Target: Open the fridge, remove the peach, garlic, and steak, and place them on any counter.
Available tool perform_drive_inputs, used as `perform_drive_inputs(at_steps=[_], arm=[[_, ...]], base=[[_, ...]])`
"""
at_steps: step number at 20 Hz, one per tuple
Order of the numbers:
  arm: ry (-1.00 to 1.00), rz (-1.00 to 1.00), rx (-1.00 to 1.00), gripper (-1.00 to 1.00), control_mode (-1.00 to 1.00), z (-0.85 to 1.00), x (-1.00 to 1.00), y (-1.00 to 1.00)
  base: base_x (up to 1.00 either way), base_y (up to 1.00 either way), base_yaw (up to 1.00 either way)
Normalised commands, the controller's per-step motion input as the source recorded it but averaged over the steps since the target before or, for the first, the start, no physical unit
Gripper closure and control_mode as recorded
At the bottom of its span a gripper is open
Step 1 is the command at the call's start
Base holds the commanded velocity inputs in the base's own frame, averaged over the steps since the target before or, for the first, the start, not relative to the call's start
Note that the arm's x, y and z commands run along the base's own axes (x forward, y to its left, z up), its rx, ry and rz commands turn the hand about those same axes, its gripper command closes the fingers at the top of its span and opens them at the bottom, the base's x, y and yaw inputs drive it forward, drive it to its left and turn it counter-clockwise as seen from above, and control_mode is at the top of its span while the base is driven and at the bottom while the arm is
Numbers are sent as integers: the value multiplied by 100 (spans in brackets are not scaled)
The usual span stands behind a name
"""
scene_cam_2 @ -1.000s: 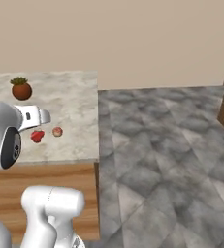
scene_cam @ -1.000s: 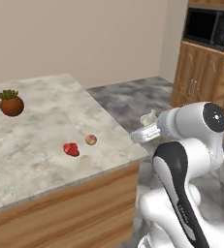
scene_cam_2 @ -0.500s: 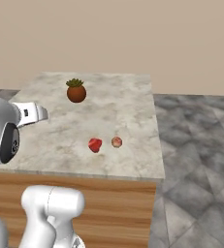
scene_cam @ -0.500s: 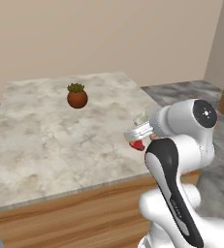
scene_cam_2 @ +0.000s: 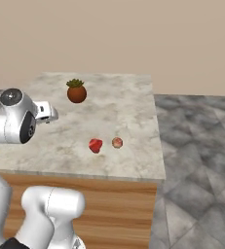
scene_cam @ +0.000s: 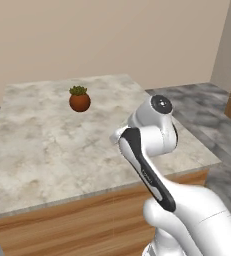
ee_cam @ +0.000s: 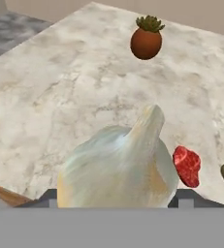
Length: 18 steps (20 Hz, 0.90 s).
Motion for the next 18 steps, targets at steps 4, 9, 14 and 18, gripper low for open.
perform_drive_inputs(at_steps=[4,9,14,18], arm=[[4,0,-4,100,-100,-100,66,-15],[2,0,-3,100,-100,-100,46,-7],[7,0,-4,100,-100,-99,29,0],[12,0,-2,100,-100,-74,39,0]], base=[[0,0,0],[0,0,0],[0,0,0],[0,0,0]])
